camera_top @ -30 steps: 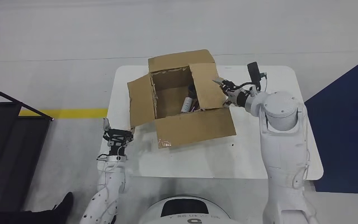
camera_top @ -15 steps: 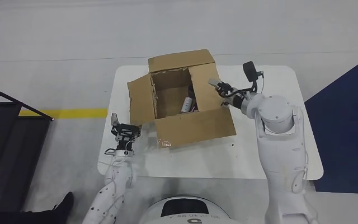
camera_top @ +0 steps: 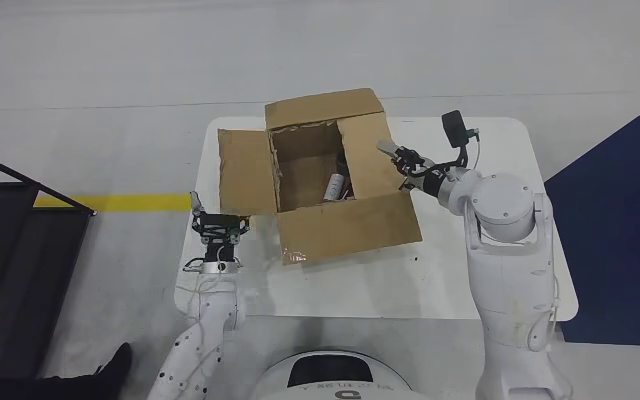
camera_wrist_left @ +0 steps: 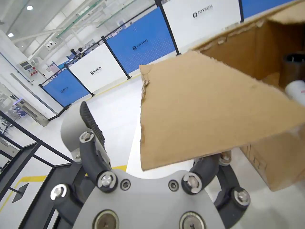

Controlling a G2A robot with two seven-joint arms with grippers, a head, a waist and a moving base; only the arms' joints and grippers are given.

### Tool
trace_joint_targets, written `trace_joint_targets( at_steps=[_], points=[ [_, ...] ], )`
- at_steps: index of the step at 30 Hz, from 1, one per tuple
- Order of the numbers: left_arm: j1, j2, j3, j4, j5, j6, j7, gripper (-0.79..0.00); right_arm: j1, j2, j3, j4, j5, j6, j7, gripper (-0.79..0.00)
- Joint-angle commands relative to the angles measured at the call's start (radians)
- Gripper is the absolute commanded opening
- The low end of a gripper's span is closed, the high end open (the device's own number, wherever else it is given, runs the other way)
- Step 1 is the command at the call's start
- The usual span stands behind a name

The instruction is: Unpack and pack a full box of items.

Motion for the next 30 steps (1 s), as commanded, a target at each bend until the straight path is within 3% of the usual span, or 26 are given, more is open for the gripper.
trace_joint_targets(
  at_steps=[1, 6, 18, 30],
  points=[
    [0.008, -0.001, 0.006, -0.023, 0.024, 0.032, 0.019, 0.0, 0.0, 0.0, 0.0, 0.0, 0.0, 0.0, 0.0, 0.0],
    [-0.015, -0.006, 0.034, -0.043, 0.088, 0.038, -0.011, 0.0, 0.0, 0.0, 0.0, 0.0, 0.0, 0.0, 0.0, 0.0],
    [-0.136, -0.018, 0.097, -0.017, 0.188, -0.083, -0.22, 0.0, 0.0, 0.0, 0.0, 0.0, 0.0, 0.0, 0.0, 0.0],
    [-0.129, -0.017, 0.111, -0.039, 0.233, -0.177, -0.277, 0.0, 0.0, 0.0, 0.0, 0.0, 0.0, 0.0, 0.0, 0.0]
  ],
)
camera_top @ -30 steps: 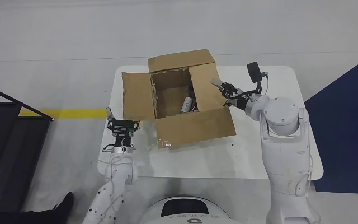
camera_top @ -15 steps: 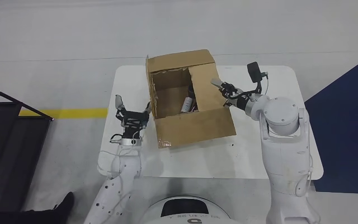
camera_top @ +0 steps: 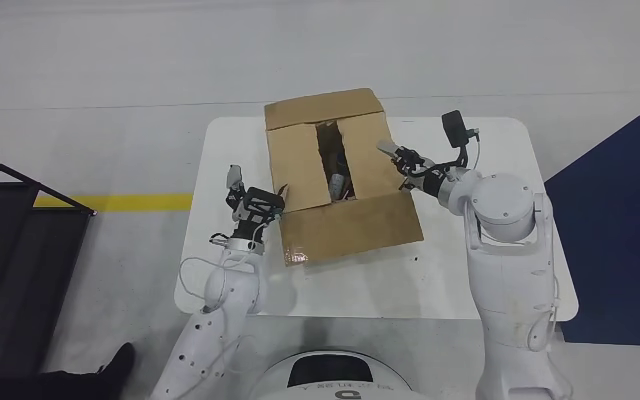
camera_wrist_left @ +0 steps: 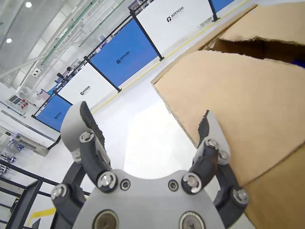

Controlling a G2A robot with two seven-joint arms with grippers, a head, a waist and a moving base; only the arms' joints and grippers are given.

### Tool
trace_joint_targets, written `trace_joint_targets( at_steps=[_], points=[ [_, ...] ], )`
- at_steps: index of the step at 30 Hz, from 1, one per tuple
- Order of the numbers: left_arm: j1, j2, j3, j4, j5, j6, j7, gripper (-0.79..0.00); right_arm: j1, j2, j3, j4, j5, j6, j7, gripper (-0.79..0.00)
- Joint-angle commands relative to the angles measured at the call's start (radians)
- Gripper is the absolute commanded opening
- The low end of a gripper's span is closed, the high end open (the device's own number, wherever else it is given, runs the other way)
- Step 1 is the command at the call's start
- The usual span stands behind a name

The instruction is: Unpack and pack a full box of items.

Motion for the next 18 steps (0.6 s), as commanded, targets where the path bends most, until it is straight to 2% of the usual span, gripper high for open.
trace_joint_targets(
  at_steps=[1, 7, 11, 18],
  points=[
    [0.004, 0.0, -0.003, -0.008, -0.001, -0.006, -0.004, 0.0, 0.0, 0.0, 0.0, 0.0, 0.0, 0.0, 0.0, 0.0],
    [0.014, 0.001, -0.012, -0.028, -0.001, -0.017, -0.012, 0.0, -0.013, 0.002, -0.01, -0.009, 0.061, -0.06, -0.007, 0.0],
    [0.02, 0.002, -0.024, -0.035, -0.002, -0.021, -0.014, 0.0, 0.0, 0.006, -0.036, -0.002, 0.128, -0.113, 0.041, 0.0],
    [0.071, 0.002, -0.107, -0.105, -0.148, 0.087, 0.066, 0.0, 0.025, 0.012, -0.055, 0.02, 0.148, -0.126, 0.087, 0.0]
  ],
)
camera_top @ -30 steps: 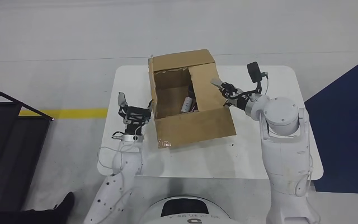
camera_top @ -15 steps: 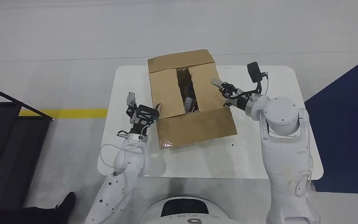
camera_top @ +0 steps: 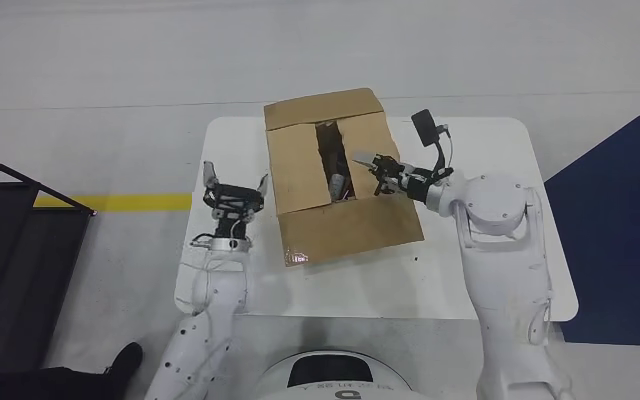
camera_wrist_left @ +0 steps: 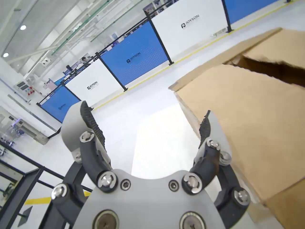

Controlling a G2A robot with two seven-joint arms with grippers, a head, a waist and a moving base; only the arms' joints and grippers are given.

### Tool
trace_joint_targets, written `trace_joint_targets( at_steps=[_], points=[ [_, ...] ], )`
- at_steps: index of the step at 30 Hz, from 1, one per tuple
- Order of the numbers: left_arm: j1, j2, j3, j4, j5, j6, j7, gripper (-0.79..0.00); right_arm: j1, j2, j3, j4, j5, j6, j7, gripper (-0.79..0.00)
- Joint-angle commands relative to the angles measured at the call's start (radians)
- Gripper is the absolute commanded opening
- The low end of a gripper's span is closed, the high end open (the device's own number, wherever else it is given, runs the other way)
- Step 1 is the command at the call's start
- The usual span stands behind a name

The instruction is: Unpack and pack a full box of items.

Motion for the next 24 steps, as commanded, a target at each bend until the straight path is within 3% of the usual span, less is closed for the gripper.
trace_joint_targets(
  at_steps=[1, 5, 11, 15, 20, 24],
  points=[
    [0.026, 0.002, -0.034, -0.016, -0.039, 0.017, 0.022, 0.0, -0.001, 0.0, 0.0, 0.0, 0.0, 0.0, -0.001, 0.0],
    [0.08, 0.008, -0.1, -0.024, -0.087, 0.012, 0.059, 0.0, -0.01, -0.004, -0.009, 0.012, 0.052, -0.017, -0.05, 0.0],
    [0.134, 0.013, -0.168, 0.012, -0.157, -0.004, 0.111, 0.0, 0.076, -0.016, -0.176, 0.151, 0.056, -0.07, -0.113, 0.0],
    [0.159, 0.014, -0.191, 0.035, -0.19, -0.014, 0.149, 0.0, 0.127, -0.022, -0.284, 0.202, -0.031, -0.045, -0.14, 0.0],
    [0.169, 0.014, -0.203, 0.049, -0.212, -0.022, 0.178, 0.0, 0.141, -0.021, -0.338, 0.202, -0.092, -0.006, -0.155, 0.0],
    [0.171, 0.013, -0.199, 0.055, -0.217, -0.035, 0.193, 0.0, 0.166, -0.018, -0.359, 0.212, -0.084, 0.091, -0.06, 0.0]
  ],
)
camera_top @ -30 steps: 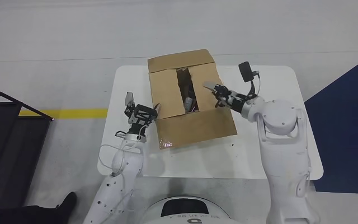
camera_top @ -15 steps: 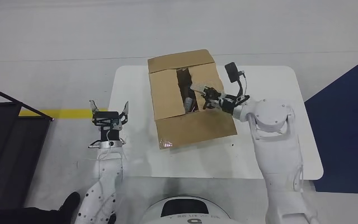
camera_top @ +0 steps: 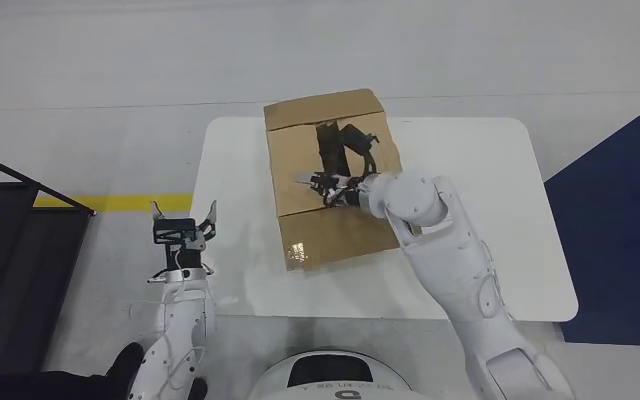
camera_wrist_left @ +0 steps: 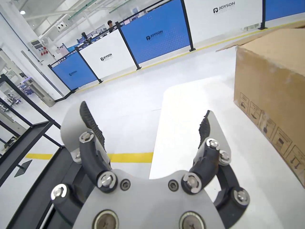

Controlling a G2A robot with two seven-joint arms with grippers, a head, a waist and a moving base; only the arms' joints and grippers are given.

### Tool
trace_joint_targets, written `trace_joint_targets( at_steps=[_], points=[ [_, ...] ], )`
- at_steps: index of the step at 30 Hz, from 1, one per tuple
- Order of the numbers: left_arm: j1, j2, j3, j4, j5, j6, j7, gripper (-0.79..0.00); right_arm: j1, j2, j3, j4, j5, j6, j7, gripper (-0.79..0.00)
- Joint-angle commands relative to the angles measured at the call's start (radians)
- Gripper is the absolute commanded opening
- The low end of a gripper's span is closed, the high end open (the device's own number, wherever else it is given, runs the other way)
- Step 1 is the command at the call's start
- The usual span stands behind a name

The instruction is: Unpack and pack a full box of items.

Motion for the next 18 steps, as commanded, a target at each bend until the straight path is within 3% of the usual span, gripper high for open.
trace_joint_targets(
  at_steps=[1, 10, 18],
  points=[
    [-0.001, -0.001, 0.004, 0.004, -0.001, -0.005, 0.004, 0.0, 0.015, 0.002, -0.003, 0.001, 0.01, 0.043, 0.06, 0.0],
    [-0.025, -0.004, 0.038, 0.02, 0.018, -0.021, 0.006, 0.0, -0.015, 0.028, 0.062, -0.068, 0.085, 0.097, 0.198, 0.0],
    [-0.031, -0.006, 0.051, 0.022, 0.036, -0.017, 0.001, 0.0, -0.036, 0.049, 0.086, -0.102, 0.087, 0.104, 0.193, 0.0]
  ],
)
